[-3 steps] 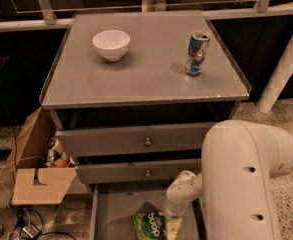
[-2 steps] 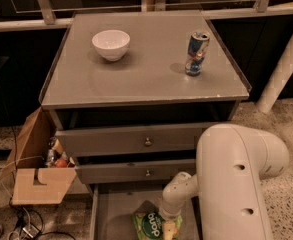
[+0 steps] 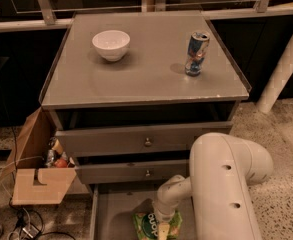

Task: Pick green rice chip bag from bottom drawer and place on counter

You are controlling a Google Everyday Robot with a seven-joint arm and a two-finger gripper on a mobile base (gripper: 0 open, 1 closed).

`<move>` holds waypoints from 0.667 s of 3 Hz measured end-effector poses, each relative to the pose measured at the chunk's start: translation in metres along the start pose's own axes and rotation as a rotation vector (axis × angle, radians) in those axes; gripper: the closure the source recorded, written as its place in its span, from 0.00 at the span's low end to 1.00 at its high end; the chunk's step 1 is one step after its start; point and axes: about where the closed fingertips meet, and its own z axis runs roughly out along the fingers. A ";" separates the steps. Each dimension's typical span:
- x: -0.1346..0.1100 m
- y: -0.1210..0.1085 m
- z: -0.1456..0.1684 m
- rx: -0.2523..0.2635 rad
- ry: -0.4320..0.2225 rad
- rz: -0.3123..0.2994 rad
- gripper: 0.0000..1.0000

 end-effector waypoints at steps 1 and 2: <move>0.000 -0.001 0.020 -0.018 -0.010 0.002 0.00; 0.003 -0.001 0.038 -0.031 -0.011 -0.001 0.00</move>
Offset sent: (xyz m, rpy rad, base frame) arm -0.0007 0.0055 -0.0567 0.0099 0.0391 0.0108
